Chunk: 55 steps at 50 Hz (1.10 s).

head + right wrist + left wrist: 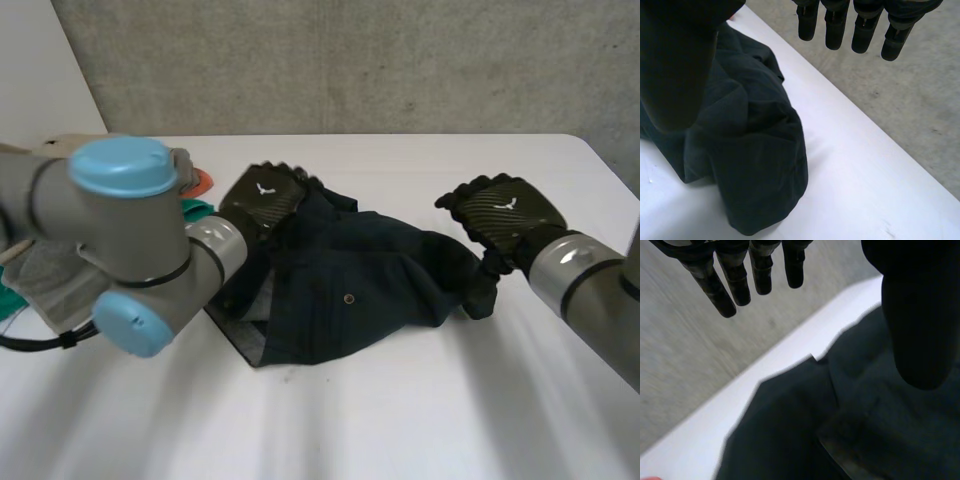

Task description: Fold the laundry.

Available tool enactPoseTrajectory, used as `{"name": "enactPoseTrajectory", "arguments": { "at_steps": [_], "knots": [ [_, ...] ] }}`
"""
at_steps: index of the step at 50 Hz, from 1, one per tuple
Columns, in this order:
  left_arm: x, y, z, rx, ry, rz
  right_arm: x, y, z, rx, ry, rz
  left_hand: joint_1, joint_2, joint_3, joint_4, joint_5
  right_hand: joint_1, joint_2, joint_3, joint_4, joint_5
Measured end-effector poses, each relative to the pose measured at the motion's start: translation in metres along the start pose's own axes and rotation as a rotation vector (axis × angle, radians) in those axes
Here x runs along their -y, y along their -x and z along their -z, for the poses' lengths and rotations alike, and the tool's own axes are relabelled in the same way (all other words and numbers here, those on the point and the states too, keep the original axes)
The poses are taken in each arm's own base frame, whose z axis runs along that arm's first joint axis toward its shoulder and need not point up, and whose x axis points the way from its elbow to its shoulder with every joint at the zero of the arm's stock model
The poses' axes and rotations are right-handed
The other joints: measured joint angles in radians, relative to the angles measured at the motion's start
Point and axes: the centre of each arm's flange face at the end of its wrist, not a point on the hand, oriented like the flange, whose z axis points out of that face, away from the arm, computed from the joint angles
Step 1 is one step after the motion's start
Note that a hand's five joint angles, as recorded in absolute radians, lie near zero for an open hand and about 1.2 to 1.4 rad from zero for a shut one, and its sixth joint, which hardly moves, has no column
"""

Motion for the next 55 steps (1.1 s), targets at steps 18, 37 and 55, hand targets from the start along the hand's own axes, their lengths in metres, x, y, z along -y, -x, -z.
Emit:
{"name": "enactPoseTrajectory", "arguments": {
  "at_steps": [18, 37, 55],
  "knots": [
    [-0.040, 0.015, -0.044, 0.062, 0.222, -0.060, -0.028, -0.014, 0.002, -0.062, 0.001, -0.017, 0.930, 0.978, 0.961, 0.982, 0.930, 0.000, 0.000, 0.000, 0.000, 0.000],
    [0.142, 0.114, 0.016, 0.544, -0.366, -0.041, -0.033, -0.010, -0.007, -0.049, 0.005, -0.018, 0.942, 0.983, 0.966, 0.986, 0.930, 0.000, 0.000, 0.000, 0.000, 0.000],
    [0.159, -0.064, -0.003, -0.112, -0.531, 0.032, -0.049, -0.056, -0.025, -0.244, 0.052, -0.113, 0.878, 0.890, 0.877, 0.904, 0.870, 0.000, 0.000, 0.000, 0.000, 0.000]
  ]
}}
